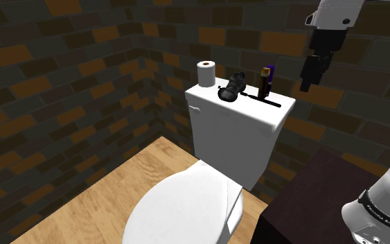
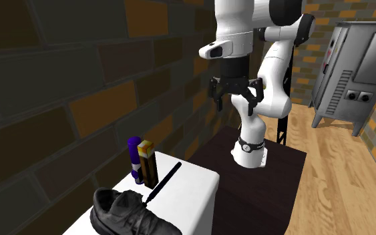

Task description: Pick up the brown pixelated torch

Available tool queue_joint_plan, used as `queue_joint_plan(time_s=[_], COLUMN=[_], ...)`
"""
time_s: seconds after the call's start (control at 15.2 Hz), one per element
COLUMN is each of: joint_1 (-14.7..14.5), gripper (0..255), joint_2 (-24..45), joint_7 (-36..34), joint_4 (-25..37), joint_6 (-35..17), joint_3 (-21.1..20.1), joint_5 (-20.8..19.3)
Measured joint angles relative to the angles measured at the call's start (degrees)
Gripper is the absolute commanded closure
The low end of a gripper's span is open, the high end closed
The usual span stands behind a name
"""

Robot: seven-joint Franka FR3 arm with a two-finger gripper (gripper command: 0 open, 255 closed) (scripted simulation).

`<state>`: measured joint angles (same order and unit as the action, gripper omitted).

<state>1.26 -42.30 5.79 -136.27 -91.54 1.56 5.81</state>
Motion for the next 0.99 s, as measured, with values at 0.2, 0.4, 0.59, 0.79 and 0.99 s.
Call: queue_joint_plan(time_s=[0.2, 0.4, 0.59, 0.79, 0.99], joint_1=[-0.1, -0.4, -0.9, -1.4, -1.8], gripper=[0, 0, 0, 0, 0], joint_2=[2.8, 7.6, 13.0, 20.0, 25.7], joint_7=[2.5, 8.0, 13.6, 19.7, 25.2], joint_4=[1.4, 4.1, 7.8, 13.5, 17.7], joint_6=[-1.3, -3.4, -5.1, -6.6, -8.3], joint_3=[1.2, 3.3, 5.3, 7.5, 9.0], joint_5=[-1.1, -3.1, -4.7, -5.9, -6.4])
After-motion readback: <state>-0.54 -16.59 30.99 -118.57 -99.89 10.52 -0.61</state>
